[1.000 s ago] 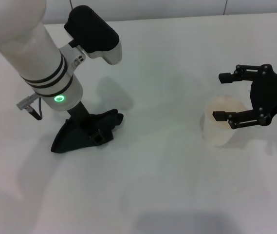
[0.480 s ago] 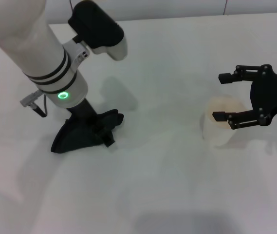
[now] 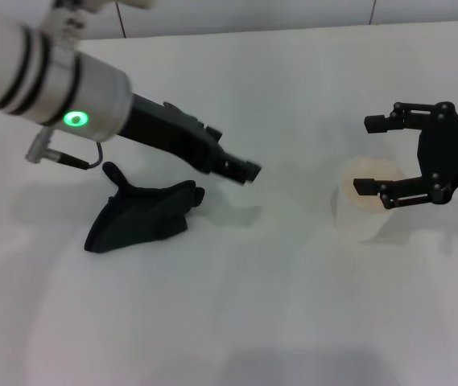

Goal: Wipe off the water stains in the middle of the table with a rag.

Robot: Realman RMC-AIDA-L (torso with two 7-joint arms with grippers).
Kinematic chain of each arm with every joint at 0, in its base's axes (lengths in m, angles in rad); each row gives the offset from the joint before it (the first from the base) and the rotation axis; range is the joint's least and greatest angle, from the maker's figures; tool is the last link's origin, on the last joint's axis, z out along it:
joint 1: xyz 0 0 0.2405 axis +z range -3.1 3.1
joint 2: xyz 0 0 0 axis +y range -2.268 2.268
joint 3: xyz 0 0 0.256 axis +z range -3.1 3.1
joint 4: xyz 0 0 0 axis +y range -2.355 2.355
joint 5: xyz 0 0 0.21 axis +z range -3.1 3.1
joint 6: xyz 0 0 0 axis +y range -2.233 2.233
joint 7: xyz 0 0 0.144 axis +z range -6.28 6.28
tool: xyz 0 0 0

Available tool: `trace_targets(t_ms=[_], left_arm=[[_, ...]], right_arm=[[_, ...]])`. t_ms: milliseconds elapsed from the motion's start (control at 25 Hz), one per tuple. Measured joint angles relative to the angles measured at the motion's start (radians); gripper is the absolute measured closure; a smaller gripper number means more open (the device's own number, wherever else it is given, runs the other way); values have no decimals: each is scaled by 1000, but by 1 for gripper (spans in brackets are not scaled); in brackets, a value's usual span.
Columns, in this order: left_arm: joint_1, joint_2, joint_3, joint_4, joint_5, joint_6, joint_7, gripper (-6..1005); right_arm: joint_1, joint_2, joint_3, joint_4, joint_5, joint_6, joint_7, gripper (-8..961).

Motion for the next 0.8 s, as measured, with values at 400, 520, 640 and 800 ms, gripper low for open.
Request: trace_targets(t_ms=[400,520,640,800], left_arm=[[255,5,-148,-111,-452,58,418,133],[301,4,-168,-183,-484,89,573,135],[343,2,-172,-299,-543,86,778,136],[373,2,-200,-480,-648,82,1090,135]], right_arm=[[-2,1,1,8,1,-2,21,108],[-2,2,-1,15,1,2,35,108],[-4,2,-3,25,0,3,37,108],[-7,2,-4,33,0,1,37,108]])
